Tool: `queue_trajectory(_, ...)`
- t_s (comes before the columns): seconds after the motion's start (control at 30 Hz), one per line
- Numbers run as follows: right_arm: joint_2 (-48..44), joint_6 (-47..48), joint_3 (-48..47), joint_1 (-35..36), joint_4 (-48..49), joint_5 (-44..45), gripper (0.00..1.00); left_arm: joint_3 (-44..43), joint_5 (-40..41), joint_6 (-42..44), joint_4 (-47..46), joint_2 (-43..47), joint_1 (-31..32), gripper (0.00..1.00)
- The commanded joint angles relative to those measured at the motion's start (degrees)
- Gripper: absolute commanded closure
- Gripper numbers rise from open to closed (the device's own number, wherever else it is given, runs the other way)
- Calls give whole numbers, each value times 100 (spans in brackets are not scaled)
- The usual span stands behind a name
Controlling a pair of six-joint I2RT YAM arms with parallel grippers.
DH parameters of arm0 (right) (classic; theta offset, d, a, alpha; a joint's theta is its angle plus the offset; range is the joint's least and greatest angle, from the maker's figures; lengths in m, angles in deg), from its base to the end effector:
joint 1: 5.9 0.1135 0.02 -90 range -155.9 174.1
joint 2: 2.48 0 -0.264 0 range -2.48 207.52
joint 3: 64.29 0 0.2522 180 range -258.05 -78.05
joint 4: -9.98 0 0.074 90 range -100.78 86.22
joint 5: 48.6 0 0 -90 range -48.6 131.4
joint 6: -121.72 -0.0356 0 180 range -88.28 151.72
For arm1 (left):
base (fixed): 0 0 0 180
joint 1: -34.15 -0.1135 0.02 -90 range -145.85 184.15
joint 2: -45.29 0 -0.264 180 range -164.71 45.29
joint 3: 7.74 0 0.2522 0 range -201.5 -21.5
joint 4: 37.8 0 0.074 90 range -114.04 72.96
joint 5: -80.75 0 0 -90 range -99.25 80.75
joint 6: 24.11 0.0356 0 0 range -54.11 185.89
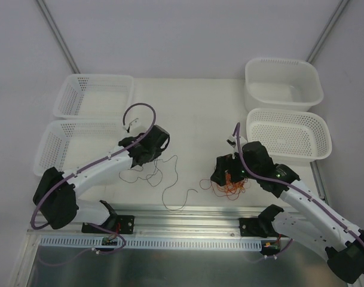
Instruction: Untangle the cables
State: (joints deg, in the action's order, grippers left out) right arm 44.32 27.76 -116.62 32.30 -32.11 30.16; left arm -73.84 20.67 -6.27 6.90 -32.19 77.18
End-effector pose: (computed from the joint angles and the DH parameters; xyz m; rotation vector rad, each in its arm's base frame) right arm 0.1354 0.1154 0.2654 -0.7734 2.1301 0.6176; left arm 0.2084 -0.1703 0.2344 -0.7871 2.2574 -0.2723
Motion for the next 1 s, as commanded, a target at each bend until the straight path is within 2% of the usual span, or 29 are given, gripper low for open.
queue_trajectory(0.0,-233,19,-37,39,-102,140,4,-759,120,1799,114,513,-13,100)
queue_trajectory(0.03,-259,19,-46,30,-119,166,4,-935,112,2307,114,636,-13,100)
queue_trajectory(0.23,-321,19,-142,30,-260,272,4,-2629,155,4005,306,970,-162,100)
queue_trajectory(0.47,-313,-16,-178,30,-295,325,4,-3853,6,4921,729,1190,-1190,100)
queue_trajectory(0.6,-286,-52,-186,30,-278,290,4,-3811,-730,5115,791,1278,-2375,100)
queue_trajectory(0.63,-295,-60,-186,30,-278,290,4,-3654,-1019,5107,782,1287,-2908,100)
queue_trajectory(0.7,-277,-60,-186,30,-278,272,4,-3460,-1303,5107,773,1305,-3369,100)
queue_trajectory(0.73,-277,-60,-186,30,-278,272,4,-3224,-1469,5098,773,1296,-3806,100)
queue_trajectory(0.87,-277,-60,-160,39,-278,263,4,-2467,-1716,5054,528,1270,-4712,100)
queue_trajectory(0.97,-251,-60,-151,39,-269,202,4,-1834,-1568,5045,176,1182,-5170,100)
